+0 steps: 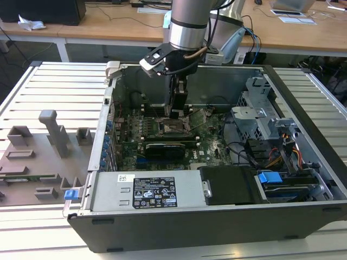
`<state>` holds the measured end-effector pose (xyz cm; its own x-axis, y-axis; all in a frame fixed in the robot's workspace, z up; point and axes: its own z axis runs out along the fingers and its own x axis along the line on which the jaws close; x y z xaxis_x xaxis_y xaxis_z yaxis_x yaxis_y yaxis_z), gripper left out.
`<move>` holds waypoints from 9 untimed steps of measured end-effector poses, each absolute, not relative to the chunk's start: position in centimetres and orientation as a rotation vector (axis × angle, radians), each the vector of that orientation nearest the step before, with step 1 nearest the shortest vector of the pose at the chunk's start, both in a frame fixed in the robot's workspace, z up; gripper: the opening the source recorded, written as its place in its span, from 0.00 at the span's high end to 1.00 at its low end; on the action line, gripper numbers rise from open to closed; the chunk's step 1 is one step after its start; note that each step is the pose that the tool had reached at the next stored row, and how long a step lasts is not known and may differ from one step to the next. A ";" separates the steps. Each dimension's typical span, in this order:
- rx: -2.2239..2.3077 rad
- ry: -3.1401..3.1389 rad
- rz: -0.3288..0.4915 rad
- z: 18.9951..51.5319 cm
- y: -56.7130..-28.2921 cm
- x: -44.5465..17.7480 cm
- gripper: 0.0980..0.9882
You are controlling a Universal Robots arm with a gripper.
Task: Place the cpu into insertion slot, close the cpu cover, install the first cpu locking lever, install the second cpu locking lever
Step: 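Place the cpu into insertion slot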
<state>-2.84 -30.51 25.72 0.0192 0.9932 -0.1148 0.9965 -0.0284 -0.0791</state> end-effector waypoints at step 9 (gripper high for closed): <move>2.226 2.173 -0.215 25.3 -30.1 -2.7 0.50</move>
